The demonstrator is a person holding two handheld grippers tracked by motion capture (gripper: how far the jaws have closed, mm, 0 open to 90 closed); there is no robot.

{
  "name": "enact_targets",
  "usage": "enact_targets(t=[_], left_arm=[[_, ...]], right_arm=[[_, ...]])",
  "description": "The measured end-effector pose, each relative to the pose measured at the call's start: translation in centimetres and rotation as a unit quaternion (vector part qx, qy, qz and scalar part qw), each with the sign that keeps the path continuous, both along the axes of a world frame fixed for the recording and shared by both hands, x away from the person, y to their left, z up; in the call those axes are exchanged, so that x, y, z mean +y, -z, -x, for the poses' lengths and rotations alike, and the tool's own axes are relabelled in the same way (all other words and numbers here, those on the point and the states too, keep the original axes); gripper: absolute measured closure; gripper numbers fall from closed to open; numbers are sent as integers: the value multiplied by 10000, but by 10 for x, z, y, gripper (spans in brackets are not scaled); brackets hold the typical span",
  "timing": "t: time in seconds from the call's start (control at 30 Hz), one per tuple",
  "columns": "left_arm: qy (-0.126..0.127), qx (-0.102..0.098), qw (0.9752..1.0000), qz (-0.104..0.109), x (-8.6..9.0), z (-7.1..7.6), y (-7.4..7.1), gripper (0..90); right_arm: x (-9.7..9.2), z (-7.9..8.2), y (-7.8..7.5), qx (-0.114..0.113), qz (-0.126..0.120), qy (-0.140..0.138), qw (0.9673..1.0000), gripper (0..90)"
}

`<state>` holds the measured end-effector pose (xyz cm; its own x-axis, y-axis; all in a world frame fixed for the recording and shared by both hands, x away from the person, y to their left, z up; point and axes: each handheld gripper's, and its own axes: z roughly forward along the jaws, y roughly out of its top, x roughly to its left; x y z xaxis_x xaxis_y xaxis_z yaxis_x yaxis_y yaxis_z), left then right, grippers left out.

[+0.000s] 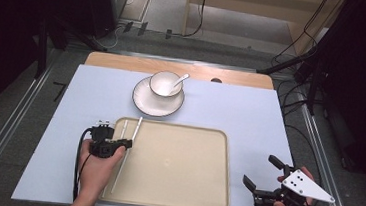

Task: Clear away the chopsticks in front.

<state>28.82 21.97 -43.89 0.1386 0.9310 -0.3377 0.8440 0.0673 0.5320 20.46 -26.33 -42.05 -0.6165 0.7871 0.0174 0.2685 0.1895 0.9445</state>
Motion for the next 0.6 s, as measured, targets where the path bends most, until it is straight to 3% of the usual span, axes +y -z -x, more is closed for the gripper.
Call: enact_targets(t=[0.2,0.6], left_arm=[[109,125,9994,-312,-6,-15,8,743],[35,93,9994,-345,-8,-15,8,851]], right_arm=[[-2,0,0,1,-16,22,10000,0],[-1,-1,1,39,0,21,10000,0]])
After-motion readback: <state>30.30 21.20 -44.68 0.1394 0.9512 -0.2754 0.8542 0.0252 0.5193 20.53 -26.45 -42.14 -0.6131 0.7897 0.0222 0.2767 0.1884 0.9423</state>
